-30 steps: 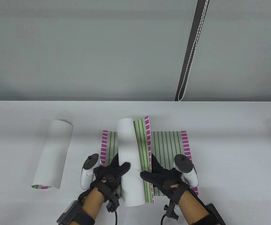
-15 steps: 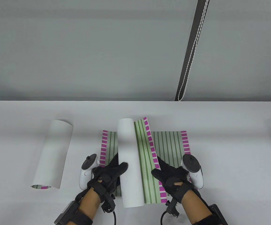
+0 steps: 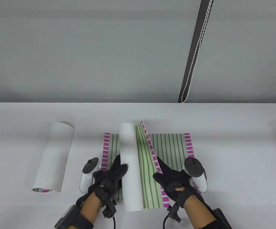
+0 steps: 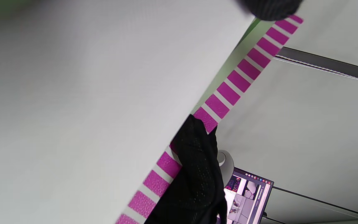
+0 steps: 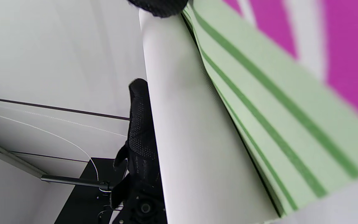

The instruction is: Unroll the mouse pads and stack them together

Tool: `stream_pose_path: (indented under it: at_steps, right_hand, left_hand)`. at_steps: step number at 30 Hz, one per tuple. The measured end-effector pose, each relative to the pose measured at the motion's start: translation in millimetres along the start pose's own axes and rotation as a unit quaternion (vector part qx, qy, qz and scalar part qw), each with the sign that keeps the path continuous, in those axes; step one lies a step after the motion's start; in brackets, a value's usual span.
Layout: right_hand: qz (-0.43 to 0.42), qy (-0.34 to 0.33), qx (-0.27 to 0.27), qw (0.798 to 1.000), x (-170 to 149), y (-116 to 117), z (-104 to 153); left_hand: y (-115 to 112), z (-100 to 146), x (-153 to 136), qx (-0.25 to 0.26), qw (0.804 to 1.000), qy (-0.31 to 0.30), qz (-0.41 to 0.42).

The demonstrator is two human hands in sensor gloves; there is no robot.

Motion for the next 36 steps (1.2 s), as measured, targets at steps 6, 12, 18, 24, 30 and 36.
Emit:
stream_pose_path:
  at_steps: [6,12,18,24,30,36]
  right_hand:
    - [0.015,-0.004,-0.005,1.0,3,1,0]
    - [0.015,-0.006,-0.027,0.999,2,-8,2]
    - [0.002,-0.01,-0.04,0.999,2,-19,7]
    - [0.016,-0.015,-0.028,0.999,9,-11,4]
    - [0.041,-0.023,-0.029,0.998,14,-8,6]
    - [0.012,-0.025,-0.052,0.998,9,-25,10]
  left_hand:
    - [-1,-1,0,0.017,1.0,0.006,-0.008]
    - [4,0,-1,0.027,1.0,0.002,0.003]
    - [12,3,-1,0.041,0.999,0.003,0.004]
    - [8,2,-4,0.017,1.0,0.012,0.0]
    - [12,2,-6,0.041,0.999,0.02,-0.006]
    - [21,6,-3,0.06,0.998,0.014,0.003]
Point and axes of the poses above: the tracker on the back of each hand, its own x axis roughly to the thumb side, its own z axis roughly from the fingertips to the wrist, y = z × x, the point moved 2 cm from there along -z, roughly from the wrist to the fingertips, and after that the axes turned 1 degree about x, right-handed, at the moved point
